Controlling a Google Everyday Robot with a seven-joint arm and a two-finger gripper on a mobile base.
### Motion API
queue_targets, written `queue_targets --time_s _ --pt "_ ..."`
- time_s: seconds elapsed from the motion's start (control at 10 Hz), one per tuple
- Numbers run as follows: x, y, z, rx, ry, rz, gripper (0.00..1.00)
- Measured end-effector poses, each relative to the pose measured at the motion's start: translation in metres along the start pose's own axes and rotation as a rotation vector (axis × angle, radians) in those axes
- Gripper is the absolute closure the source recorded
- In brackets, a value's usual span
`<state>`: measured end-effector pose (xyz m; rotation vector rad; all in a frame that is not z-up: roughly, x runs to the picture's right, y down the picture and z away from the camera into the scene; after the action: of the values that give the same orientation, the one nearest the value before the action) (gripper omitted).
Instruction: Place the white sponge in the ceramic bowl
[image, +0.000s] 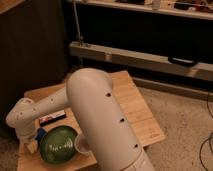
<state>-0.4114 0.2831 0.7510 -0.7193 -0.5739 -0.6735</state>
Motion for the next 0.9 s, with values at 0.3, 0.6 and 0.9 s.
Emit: queue_targets --time_s 0.3,0.6,0.9 --pt "-0.007 -0.013 -0.041 0.079 -0.002 -0.007 1.0" --pt "-0.014 -0.025 -0.107 0.176 0.001 -0.008 1.0" --pt "-0.012 -0.009 -0.146 0.238 -0.014 0.036 1.0"
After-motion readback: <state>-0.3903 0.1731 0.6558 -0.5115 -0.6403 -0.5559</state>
